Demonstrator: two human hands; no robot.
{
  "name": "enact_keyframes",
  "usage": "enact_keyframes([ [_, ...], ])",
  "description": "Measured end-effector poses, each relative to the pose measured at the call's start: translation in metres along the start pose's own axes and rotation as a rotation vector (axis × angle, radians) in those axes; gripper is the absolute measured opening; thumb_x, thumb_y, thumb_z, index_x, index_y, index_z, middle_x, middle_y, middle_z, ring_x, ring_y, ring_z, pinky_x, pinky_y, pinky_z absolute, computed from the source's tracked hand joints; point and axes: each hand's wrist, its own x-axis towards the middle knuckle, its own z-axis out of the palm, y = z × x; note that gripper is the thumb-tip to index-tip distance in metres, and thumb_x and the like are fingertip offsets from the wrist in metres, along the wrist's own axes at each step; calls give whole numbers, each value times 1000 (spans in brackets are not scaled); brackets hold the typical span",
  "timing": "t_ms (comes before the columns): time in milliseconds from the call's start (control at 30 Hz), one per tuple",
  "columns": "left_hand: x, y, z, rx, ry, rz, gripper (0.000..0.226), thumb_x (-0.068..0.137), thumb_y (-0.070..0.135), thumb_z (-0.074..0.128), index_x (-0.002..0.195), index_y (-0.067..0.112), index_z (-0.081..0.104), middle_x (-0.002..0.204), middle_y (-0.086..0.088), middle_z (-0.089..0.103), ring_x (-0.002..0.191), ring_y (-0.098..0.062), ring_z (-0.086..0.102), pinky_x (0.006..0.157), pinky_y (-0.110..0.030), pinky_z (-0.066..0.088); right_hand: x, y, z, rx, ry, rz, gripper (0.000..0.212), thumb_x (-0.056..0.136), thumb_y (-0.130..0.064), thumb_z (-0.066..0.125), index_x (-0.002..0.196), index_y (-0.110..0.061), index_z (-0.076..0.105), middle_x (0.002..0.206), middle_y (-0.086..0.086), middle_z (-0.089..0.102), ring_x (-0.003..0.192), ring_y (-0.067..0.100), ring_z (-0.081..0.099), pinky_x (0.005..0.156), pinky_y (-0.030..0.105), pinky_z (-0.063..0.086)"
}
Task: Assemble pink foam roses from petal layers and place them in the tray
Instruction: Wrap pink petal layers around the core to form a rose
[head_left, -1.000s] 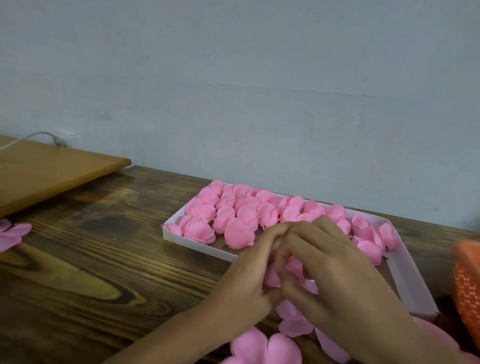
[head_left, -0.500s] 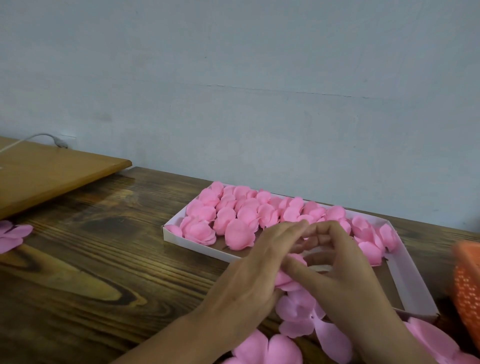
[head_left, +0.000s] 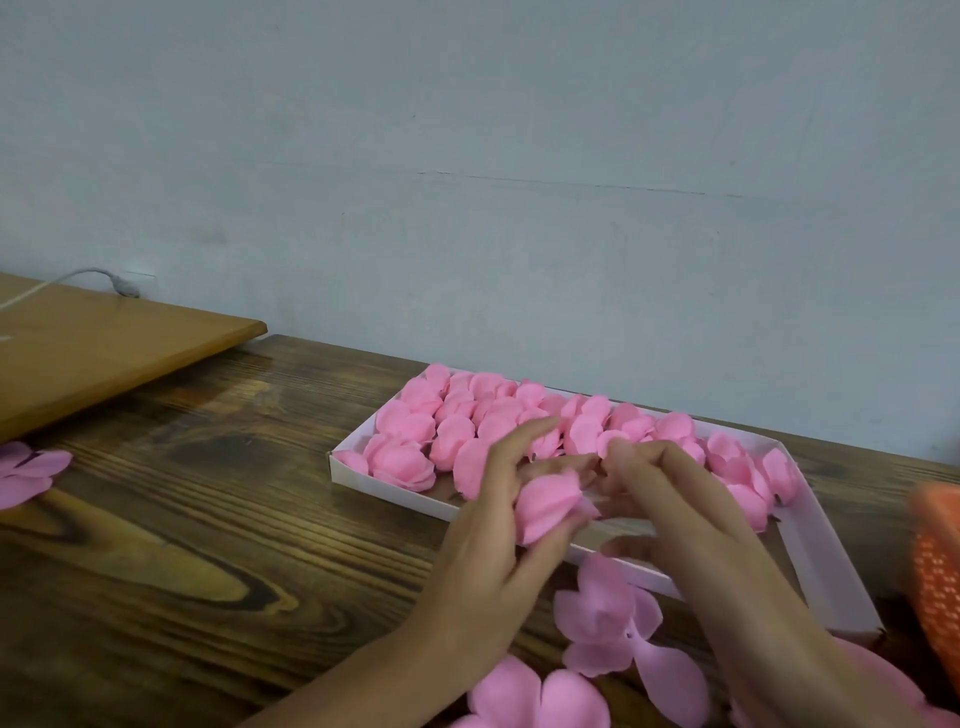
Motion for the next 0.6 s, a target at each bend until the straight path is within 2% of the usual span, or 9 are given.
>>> enact_keyframes([
  [100, 4, -1, 1, -298, 58, -234, 55, 99, 24, 73, 144, 42, 47, 137, -3, 68, 131, -24, 63, 114, -41, 49, 5, 4, -3, 32, 48, 5, 11, 92, -36, 67, 86, -28, 73, 89, -4, 76, 86, 18, 74, 76, 41, 60],
  [200, 5, 1, 2, -564, 7, -327, 44, 103, 21, 64, 143, 33, 51, 139, -4, 69, 133, -25, 62, 109, -37, 52, 2, 11, 9, 42, -83, 13, 6, 91, -16, 72, 96, -18, 74, 94, 4, 77, 90, 24, 75, 70, 35, 64],
  [333, 5, 4, 6, -753, -2, -378, 41, 102, 30, 59, 143, 32, 56, 148, 3, 63, 134, -18, 62, 96, -29, 58, -4, 18, 21, 134, -173, -56, 17, 87, -23, 72, 102, -21, 79, 99, 9, 79, 97, 27, 75, 81, 40, 64],
  [433, 6, 7, 8, -788, -36, -411, 44, 104, 35, 54, 149, 34, 54, 152, 5, 58, 140, -17, 56, 101, -32, 55, -4, 19, 20, 229, -184, -66, 24, 84, -25, 77, 108, -22, 78, 108, 9, 79, 105, 29, 74, 90, 43, 62],
  [533, 4, 4, 6, -799, -83, -438, 43, 108, 40, 50, 151, 37, 53, 151, 7, 60, 143, -14, 53, 110, -41, 51, -5, 23, 22, 254, -180, -85, 21, 87, -22, 78, 107, -22, 76, 112, 10, 77, 107, 30, 73, 90, 43, 62],
  [600, 4, 1, 8, -795, -129, -456, 45, 109, 45, 52, 153, 36, 50, 152, 0, 59, 143, -17, 53, 113, -44, 48, -5, 26, 23, 261, -166, -101, 23, 84, -19, 75, 107, -23, 75, 112, 10, 77, 106, 29, 73, 88, 41, 62],
])
